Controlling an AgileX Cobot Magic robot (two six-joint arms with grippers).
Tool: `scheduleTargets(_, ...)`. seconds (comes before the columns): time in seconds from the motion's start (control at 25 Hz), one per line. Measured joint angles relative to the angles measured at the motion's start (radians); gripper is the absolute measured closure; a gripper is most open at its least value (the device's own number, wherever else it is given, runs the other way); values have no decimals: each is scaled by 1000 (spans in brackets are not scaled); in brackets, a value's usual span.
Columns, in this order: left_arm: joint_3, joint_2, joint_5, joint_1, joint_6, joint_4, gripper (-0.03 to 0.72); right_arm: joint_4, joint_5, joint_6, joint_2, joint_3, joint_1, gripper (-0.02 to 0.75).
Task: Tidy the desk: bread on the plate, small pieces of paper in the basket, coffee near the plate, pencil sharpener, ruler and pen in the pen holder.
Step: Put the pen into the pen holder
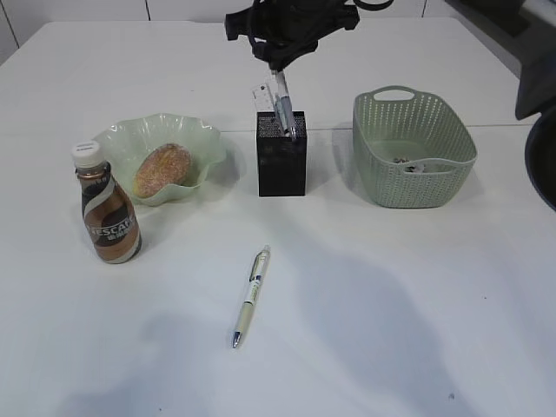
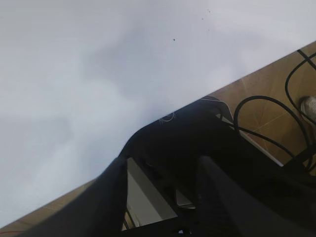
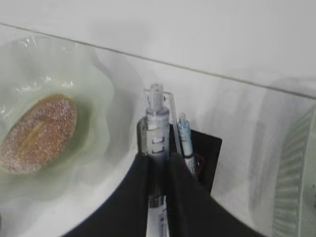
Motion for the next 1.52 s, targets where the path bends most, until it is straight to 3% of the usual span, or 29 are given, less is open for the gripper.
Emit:
scheduleTargets(0.6,0,0,0,0,0,0,367,-61,-283,-7,11,0,-28,670)
scheduleTargets(1.52,0,0,-24,0,0,0,378,2,-329,-23,129,2,-51,671)
